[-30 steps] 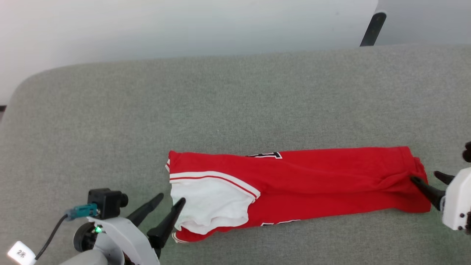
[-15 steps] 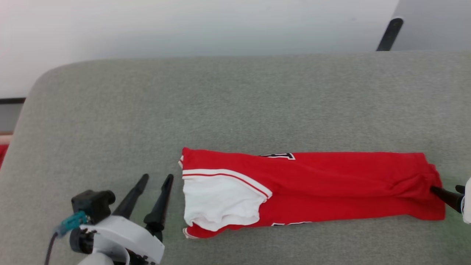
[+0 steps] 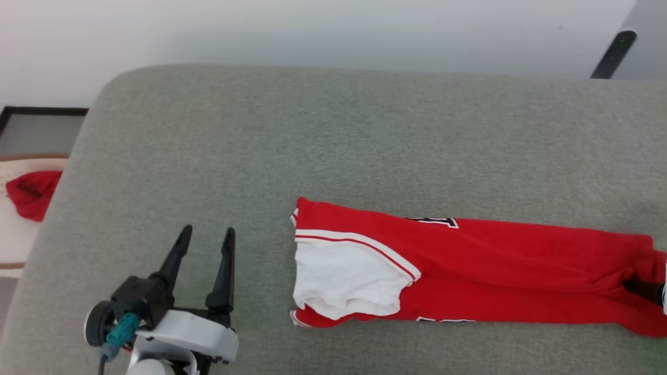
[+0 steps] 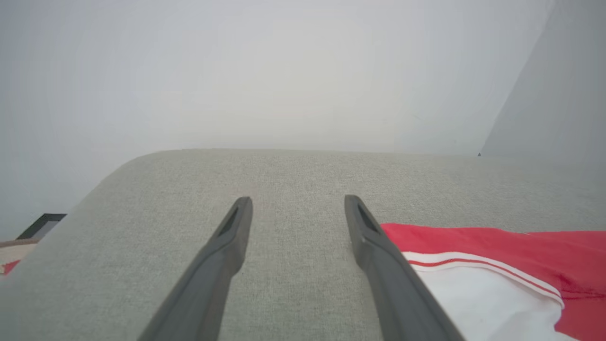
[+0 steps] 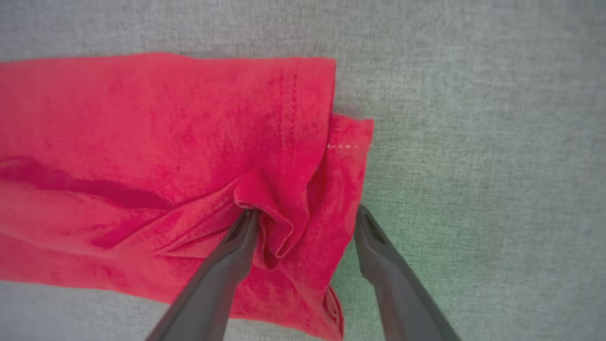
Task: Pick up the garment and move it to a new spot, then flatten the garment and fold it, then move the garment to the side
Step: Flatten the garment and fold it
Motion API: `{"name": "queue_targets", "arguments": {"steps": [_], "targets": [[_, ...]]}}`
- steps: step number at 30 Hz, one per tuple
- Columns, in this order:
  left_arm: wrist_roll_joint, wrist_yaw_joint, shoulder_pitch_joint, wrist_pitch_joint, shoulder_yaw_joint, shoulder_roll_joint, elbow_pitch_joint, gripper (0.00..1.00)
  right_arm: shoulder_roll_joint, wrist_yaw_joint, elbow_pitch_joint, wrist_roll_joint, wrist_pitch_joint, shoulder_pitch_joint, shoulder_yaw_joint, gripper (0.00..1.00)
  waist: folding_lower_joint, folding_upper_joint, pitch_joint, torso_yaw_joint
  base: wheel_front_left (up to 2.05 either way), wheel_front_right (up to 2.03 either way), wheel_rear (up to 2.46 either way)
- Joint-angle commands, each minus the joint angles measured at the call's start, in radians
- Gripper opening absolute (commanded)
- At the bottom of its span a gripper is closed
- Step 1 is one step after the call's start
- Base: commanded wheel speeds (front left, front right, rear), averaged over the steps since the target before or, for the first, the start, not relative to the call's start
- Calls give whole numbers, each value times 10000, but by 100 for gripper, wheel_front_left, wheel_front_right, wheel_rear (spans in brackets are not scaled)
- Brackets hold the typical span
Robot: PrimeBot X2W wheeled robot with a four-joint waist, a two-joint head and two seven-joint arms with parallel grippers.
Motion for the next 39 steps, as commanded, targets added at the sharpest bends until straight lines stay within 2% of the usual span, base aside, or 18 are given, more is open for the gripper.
{"name": "queue_targets", "arguments": {"steps": [1,7,8,9,10,11,19,25,30,39], "targets": [[550,-148,163,4,266,-190,-23,100,154,-16,160,-116,76,-67,-77,100,0,-1,-53,172,0,0,0],[1540,-658,288,2,894,-722,313,100,533,-15,576,-347,159,-57,-219,100,0,-1,-9,270,0,0,0],[1578,-753,298,2,989,-855,376,100,608,-15,621,-386,159,-17,-206,82,0,-1,18,270,0,0,0],[1629,-849,310,2,1097,-956,455,100,656,-15,647,-415,119,16,-189,49,0,-1,42,266,0,0,0],[1763,-931,318,2,1182,-994,540,100,716,-15,672,-427,49,46,-180,30,0,-1,67,261,0,0,0],[1827,-1007,319,2,1281,-1068,603,100,784,-15,702,-415,7,74,-179,0,0,-1,85,251,0,0,0],[2221,-1538,318,2,1909,-1520,940,100,875,-16,771,-350,-266,110,-122,0,0,-1,121,136,0,0,0],[2438,-1896,401,4,2399,-1848,1042,100,661,-22,658,-281,-855,-173,-331,0,0,-1,67,-119,0,0,0],[2457,-2142,547,2,2768,-2085,1061,100,173,-22,651,-236,-1546,-217,-816,0,0,-1,89,-436,0,0,0],[2573,-2469,430,2,3330,-1936,983,100,-1558,-18,1291,-846,-2758,130,-2245,0,0,-1,404,-1038,0,0,0]]}}
